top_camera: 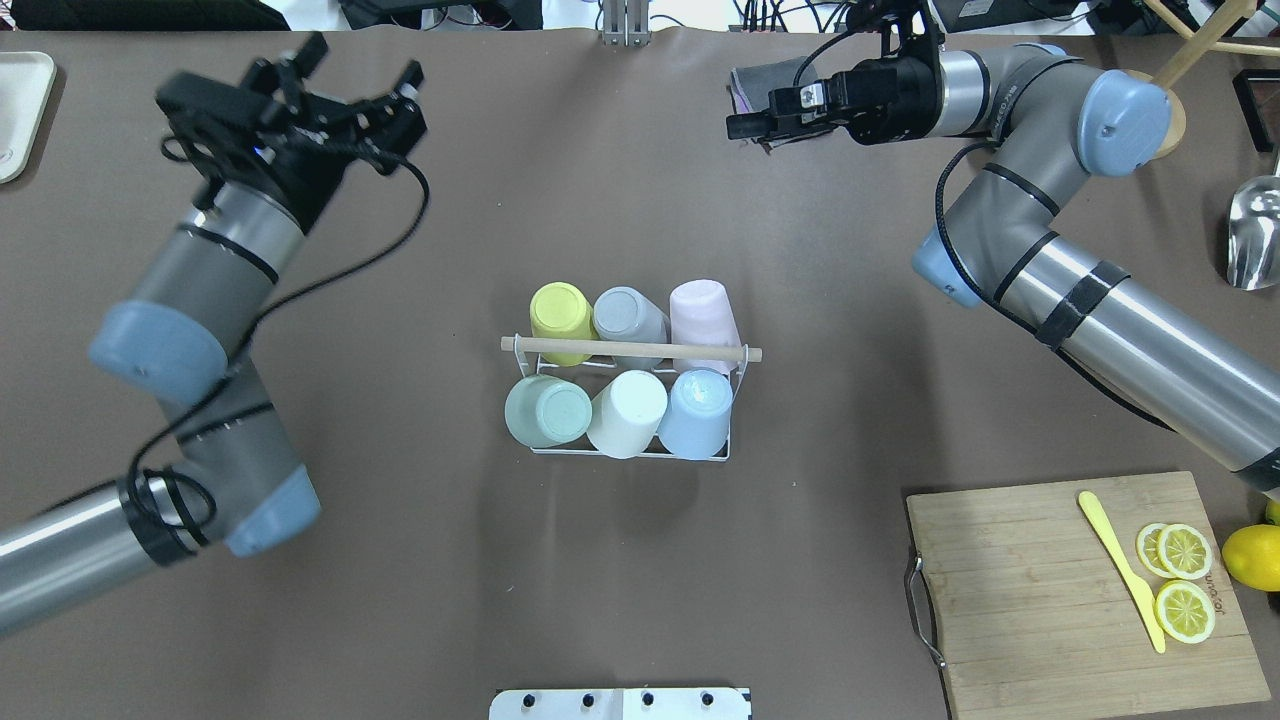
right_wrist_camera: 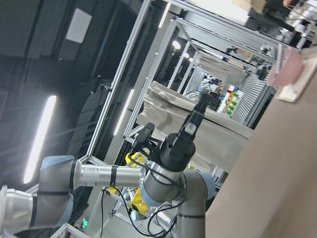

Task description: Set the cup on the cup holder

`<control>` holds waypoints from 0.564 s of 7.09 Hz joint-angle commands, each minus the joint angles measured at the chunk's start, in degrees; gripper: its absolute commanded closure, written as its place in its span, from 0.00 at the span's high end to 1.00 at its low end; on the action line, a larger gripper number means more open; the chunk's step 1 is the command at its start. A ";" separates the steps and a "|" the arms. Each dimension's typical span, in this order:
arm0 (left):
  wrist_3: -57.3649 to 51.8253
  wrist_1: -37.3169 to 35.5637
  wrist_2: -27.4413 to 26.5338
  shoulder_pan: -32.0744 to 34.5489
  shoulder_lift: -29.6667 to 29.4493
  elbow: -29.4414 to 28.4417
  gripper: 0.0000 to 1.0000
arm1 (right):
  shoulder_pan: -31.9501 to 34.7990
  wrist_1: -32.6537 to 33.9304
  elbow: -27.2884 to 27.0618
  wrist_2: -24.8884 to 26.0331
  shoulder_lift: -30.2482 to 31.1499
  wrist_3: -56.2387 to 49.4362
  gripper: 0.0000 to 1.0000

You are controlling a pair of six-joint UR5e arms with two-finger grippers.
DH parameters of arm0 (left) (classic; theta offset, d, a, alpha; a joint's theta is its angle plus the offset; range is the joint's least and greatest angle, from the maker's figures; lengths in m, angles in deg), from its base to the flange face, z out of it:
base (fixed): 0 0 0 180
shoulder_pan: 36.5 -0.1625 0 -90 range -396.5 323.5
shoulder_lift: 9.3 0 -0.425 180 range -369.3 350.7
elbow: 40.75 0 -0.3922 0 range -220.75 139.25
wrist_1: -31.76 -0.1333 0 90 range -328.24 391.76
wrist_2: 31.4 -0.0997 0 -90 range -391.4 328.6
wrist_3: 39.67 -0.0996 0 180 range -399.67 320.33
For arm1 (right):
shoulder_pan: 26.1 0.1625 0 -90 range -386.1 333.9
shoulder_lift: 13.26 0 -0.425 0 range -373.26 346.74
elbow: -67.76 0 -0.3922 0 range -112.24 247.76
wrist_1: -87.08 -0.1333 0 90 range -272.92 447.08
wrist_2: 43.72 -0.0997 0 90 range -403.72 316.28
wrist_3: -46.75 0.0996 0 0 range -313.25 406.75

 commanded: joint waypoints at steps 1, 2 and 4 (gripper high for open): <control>3.87 -6.77 7.31 11.46 3.11 -3.88 0.98 | 0.44 6.60 -2.11 0.36 2.93 13.62 0.99; 3.88 -11.06 9.34 15.60 4.78 -6.68 0.98 | 0.80 12.55 -2.30 1.58 2.94 17.91 0.99; 3.88 -22.12 18.88 22.55 6.81 -9.52 0.98 | 3.07 20.23 -4.74 11.72 2.59 39.28 0.99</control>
